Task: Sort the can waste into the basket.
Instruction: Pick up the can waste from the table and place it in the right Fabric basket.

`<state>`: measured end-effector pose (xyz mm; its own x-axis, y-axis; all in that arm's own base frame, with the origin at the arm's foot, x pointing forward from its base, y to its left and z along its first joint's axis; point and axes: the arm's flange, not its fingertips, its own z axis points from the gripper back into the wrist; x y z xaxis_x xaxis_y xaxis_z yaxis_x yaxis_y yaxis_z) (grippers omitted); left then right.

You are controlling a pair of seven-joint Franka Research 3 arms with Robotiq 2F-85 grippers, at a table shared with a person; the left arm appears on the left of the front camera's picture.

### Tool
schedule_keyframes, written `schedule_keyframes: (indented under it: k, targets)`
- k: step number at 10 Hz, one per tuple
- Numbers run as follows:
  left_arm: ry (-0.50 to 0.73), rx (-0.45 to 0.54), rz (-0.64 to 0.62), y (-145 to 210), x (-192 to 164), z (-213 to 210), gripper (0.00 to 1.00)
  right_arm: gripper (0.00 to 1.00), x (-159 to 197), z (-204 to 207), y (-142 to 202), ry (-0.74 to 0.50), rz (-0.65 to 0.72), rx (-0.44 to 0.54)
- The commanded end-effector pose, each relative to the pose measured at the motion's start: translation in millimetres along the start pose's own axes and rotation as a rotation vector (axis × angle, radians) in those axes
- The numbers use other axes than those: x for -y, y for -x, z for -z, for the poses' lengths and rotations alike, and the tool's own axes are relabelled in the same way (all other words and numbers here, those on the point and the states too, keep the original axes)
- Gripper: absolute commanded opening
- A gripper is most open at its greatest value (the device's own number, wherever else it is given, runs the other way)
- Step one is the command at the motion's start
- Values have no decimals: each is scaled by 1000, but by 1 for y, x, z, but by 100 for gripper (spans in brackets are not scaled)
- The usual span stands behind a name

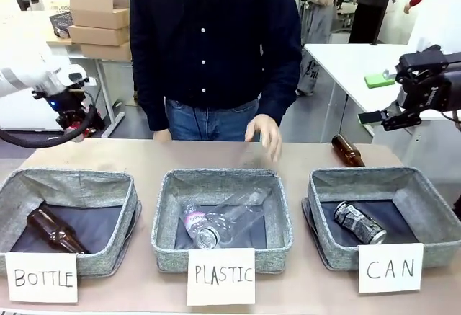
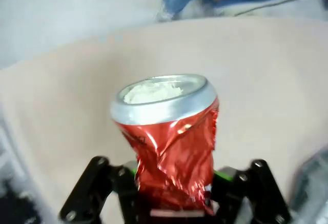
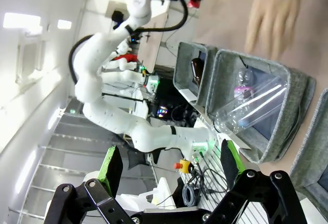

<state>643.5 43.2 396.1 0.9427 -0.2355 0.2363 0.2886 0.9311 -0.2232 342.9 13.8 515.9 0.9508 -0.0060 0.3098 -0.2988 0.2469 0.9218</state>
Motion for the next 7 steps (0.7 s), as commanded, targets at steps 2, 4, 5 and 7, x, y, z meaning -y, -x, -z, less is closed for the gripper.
schedule_keyframes:
  k: [2,4,5,7]
  targets:
    - [269,172,389,120,65,-104,0,100,-1,-1,-1,0,-20,-9]
    - [389,272,729,200,112,-135,0,100,-1,-1,-1,0,-20,-9]
    - [392,317,808,218,125,-134,0,100,-1,-1,-1,0,-20,-9]
    - [324,278,679,189,126,-138,0,100,-1,-1,-1,0,-20,-9]
